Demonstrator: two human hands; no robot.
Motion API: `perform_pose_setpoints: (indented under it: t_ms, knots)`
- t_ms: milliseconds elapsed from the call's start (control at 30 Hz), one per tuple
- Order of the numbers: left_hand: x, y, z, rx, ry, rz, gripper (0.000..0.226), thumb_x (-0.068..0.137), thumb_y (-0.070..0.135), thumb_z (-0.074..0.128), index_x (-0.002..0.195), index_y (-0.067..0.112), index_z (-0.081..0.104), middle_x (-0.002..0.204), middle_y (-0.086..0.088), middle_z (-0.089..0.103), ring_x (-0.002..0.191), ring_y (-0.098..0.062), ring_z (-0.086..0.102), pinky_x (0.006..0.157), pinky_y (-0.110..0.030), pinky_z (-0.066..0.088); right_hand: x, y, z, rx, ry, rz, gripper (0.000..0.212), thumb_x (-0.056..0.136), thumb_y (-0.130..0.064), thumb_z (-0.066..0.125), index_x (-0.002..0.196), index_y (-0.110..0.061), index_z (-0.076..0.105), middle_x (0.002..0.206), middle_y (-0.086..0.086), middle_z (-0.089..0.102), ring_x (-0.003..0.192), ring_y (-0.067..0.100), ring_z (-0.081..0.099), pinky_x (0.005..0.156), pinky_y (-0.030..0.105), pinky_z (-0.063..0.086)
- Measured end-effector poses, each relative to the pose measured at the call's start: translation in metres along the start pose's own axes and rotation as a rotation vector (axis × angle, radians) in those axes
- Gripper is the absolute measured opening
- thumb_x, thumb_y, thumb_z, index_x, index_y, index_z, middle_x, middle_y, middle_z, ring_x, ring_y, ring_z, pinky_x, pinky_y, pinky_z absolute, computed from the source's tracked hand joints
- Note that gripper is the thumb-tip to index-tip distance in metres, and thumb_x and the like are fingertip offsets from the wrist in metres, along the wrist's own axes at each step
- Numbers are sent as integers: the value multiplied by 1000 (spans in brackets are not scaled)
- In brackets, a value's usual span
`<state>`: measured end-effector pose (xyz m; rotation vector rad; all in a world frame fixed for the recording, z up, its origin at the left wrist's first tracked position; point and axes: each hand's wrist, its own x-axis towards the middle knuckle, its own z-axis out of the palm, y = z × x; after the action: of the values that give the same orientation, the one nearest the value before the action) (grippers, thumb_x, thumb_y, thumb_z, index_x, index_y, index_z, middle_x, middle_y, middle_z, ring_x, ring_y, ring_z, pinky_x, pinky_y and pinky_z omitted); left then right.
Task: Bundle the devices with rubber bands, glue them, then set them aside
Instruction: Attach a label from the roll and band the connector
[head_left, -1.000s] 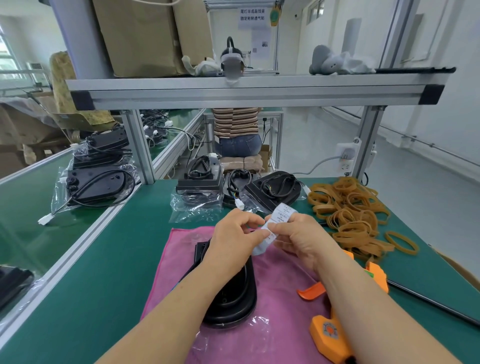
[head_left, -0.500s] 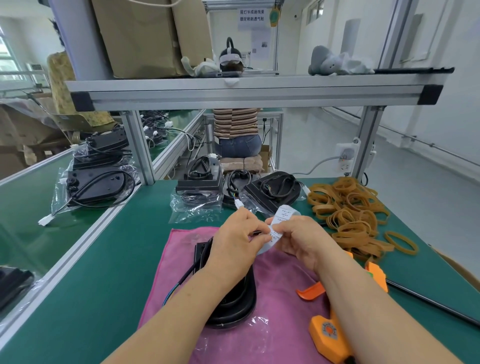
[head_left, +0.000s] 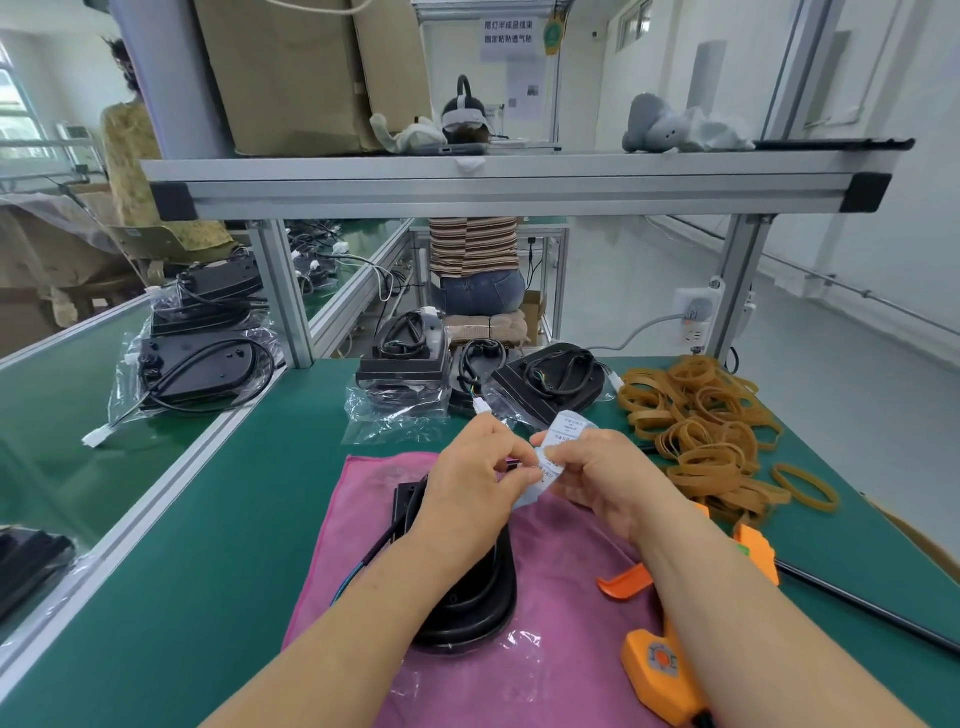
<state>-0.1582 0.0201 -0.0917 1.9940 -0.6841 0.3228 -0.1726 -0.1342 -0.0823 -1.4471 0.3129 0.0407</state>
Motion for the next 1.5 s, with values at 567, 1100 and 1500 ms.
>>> perform_pose_setpoints:
  t_ms: [567, 1100, 1500]
  knots:
    - [13, -9, -63, 100, -341, -206, 20, 94, 16, 61, 98, 34, 71, 73, 14, 61, 64, -1, 51, 68, -22, 44, -23, -37, 19, -1113, 169, -439, 19, 77, -32, 74, 87, -29, 58, 91, -8, 59, 84, 14, 57, 67, 27, 44]
    - [-12, -23, -77, -300, -125, -592, 23, 86, 30, 73, 75, 11, 68, 66, -1, 63, 50, -7, 48, 47, -18, 41, -15, 3, 64, -236, -23, -175, 19, 75, 1, 73, 88, -11, 69, 69, 3, 66, 50, 5, 57, 49, 15, 42]
    - [-19, -13, -83, 36, -536, -608, 20, 84, 19, 78, 68, 15, 67, 57, 12, 61, 60, -4, 55, 65, -17, 47, -15, 18, 59, -733, 72, -185, 21, 79, -8, 61, 65, -23, 64, 65, -8, 66, 72, 16, 66, 67, 31, 53]
